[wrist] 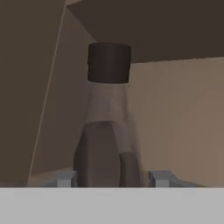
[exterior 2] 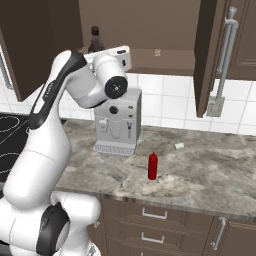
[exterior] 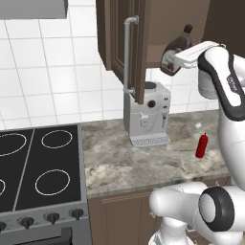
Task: Pick the ketchup and syrup bottle from the counter and place them in the cabinet.
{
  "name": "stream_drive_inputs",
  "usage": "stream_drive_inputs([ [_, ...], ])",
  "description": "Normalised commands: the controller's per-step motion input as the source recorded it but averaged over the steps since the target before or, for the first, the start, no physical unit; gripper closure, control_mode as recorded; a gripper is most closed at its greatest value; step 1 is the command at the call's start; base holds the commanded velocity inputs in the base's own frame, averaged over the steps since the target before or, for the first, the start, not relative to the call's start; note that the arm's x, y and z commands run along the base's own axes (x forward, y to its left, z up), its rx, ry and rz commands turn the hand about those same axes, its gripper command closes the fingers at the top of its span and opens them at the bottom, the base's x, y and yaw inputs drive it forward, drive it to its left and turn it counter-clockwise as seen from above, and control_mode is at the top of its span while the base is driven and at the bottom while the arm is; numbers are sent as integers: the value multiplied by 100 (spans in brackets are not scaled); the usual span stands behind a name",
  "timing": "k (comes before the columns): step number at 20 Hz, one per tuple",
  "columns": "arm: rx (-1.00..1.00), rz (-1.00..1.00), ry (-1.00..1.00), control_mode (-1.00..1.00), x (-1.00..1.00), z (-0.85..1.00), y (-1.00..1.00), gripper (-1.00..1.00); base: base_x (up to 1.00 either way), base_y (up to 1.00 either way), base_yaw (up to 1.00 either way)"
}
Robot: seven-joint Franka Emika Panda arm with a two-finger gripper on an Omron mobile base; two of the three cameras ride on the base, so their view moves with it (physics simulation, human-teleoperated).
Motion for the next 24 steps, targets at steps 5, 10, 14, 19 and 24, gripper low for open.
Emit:
stream_drive_inputs([
  [5, -7, -25, 4, -100, 21, 34, 34, 100, 0, 0, 0],
  [10, -4, -22, 4, -100, 17, 19, 15, 100, 0, 0, 0],
  [14, 0, 0, 2, -100, 10, 0, 0, 100, 0, 0, 0],
  [19, 2, -4, 15, -100, 37, 17, -7, 100, 0, 0, 0],
  [24, 3, -13, 11, -100, 33, 9, -17, 100, 0, 0, 0],
])
